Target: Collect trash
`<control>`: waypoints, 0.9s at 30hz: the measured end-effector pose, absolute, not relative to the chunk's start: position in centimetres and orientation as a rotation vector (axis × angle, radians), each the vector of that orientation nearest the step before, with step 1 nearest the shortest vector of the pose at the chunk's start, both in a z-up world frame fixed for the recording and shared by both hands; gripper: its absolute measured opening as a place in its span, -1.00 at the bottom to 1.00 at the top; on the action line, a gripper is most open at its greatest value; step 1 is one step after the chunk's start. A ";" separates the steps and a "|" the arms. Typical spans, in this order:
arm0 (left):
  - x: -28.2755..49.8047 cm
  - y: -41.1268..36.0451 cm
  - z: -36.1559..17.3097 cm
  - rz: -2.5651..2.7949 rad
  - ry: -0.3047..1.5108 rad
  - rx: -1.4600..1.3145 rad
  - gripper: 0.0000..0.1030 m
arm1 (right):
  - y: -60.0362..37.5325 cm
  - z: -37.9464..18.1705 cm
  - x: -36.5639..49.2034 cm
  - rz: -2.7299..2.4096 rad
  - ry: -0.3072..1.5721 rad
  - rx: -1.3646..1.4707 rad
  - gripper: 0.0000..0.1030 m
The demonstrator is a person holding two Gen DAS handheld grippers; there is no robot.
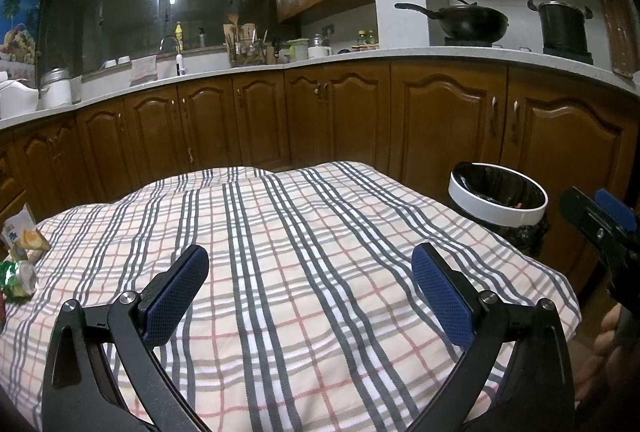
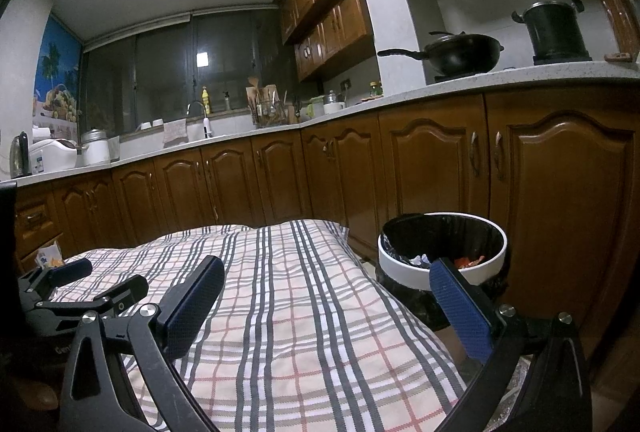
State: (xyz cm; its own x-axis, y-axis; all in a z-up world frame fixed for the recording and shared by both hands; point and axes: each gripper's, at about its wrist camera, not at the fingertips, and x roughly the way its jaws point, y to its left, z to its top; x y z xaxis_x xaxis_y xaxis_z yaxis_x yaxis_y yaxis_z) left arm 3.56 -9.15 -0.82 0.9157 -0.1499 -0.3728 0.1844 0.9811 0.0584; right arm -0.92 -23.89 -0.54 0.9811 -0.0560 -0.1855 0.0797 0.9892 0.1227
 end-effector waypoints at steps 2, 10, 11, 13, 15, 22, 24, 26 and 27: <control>3.6 -9.1 -0.8 -0.173 0.377 0.092 1.00 | -23.9 -0.5 -0.9 -0.069 0.184 0.130 1.00; 3.6 -9.2 -0.9 -0.174 0.377 0.092 1.00 | -23.5 -0.5 -0.8 -0.066 0.186 0.134 1.00; 3.6 -9.2 -0.9 -0.174 0.378 0.091 1.00 | -23.6 -0.5 -0.8 -0.067 0.186 0.133 1.00; 3.7 -9.0 -1.0 -0.178 0.381 0.087 1.00 | -23.6 -0.5 -0.8 -0.067 0.188 0.133 1.00; 3.9 -8.9 -1.1 -0.182 0.386 0.083 1.00 | -23.5 -0.5 -0.7 -0.066 0.191 0.134 1.00; 4.6 -8.2 -1.3 -0.194 0.412 0.065 1.00 | -22.8 -0.8 -0.2 -0.065 0.219 0.140 1.00; 4.9 -7.9 -1.3 -0.197 0.421 0.056 1.00 | -22.6 -0.9 0.0 -0.062 0.232 0.142 1.00; 5.1 -7.7 -1.4 -0.197 0.426 0.053 1.00 | -22.5 -1.0 0.1 -0.062 0.241 0.145 1.00; 5.2 -7.7 -1.5 -0.194 0.428 0.053 1.00 | -22.4 -1.1 0.2 -0.064 0.245 0.148 1.00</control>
